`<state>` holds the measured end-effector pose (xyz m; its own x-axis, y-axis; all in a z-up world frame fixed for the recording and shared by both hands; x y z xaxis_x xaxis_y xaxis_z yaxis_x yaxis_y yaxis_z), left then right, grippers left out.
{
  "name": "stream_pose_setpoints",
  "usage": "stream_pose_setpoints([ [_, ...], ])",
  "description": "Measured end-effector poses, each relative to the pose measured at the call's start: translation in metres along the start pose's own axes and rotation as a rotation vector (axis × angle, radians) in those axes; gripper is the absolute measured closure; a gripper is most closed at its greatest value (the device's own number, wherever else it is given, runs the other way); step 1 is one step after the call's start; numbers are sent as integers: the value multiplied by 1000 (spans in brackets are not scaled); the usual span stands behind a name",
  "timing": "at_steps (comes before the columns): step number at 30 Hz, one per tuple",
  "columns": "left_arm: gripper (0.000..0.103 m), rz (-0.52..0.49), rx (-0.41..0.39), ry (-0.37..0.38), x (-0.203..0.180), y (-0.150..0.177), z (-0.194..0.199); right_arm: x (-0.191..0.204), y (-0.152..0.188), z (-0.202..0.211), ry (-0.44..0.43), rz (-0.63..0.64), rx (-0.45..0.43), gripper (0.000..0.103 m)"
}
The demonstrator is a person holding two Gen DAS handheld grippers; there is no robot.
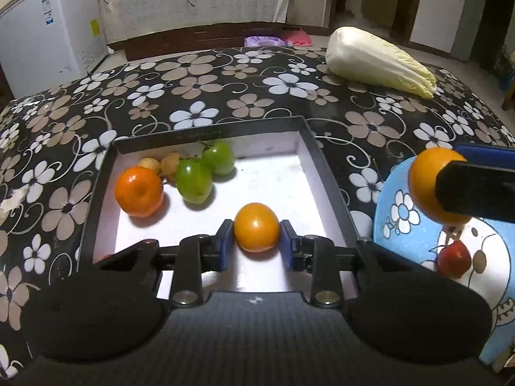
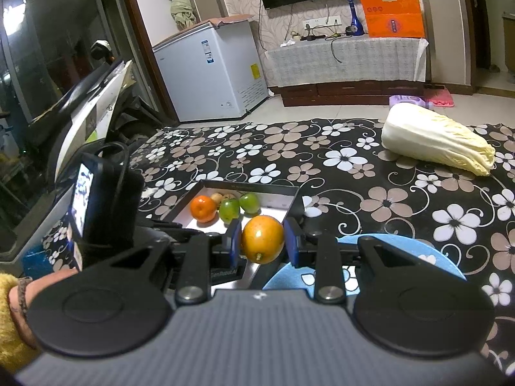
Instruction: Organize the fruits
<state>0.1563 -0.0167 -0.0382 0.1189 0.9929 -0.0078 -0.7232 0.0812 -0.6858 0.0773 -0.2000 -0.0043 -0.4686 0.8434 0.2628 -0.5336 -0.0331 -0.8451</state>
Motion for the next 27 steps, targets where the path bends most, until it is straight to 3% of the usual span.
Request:
stream_pose_setpoints([
  [10, 68, 18, -45, -10, 3, -9, 24, 0, 0, 2, -6, 3, 0, 71],
  [27, 68, -11, -110, 84, -28, -16, 54, -9, 0, 10, 22, -6, -11, 71],
])
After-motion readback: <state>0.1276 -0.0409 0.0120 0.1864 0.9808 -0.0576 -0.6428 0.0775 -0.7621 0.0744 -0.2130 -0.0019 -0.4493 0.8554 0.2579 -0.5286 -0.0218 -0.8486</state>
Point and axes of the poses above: each gripper's, at about its wrist camera, not at the fingertips, and z roughly against the way its jaws point, x to its left, y to its underside, the point moved 1 cm from there along -z, roughly the way its jaws point, and after that the axes turned 3 degrees about -x, right-handed, at the moved point
